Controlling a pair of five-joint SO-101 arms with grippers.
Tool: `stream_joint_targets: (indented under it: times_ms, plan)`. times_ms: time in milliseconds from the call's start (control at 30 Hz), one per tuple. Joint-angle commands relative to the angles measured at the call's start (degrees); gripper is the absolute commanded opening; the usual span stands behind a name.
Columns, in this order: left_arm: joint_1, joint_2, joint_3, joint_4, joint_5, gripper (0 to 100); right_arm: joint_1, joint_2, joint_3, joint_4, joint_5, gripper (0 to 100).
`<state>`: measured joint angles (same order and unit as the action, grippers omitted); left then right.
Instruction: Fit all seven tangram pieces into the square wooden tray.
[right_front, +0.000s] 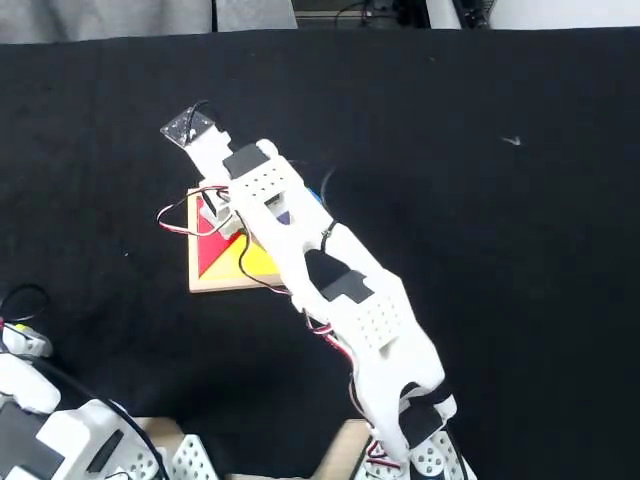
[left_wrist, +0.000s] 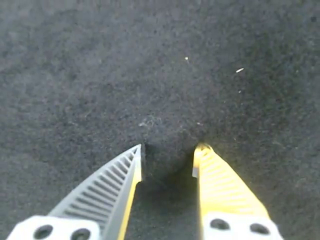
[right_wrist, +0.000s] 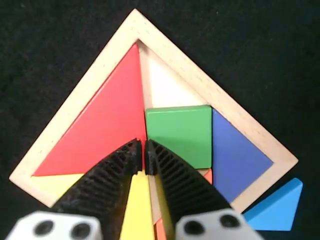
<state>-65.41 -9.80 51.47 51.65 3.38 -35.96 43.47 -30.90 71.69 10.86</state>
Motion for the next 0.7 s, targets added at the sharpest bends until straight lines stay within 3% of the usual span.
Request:
stream_joint_targets:
  times_ms: [0,167,467,667]
  plan:
    - [1.01,0.26,0.22,-1.14,-0.18,18,1.49,-1.27,-3.82,-0.79,-0.35,1.1]
    - [1.01,0.26,0.22,-1.14,-0.18,18,2.46,-4.7,-6.81,1.32,-0.44,1.1]
    - [1.1,0.26,0.31,-1.14,-0.18,18,2.73,2.59,-7.34,-8.18,-0.18,1.1]
    - [1.1,0.26,0.22,-1.14,-0.18,18,2.9,3.91,-7.25,-8.7,-0.18,1.1]
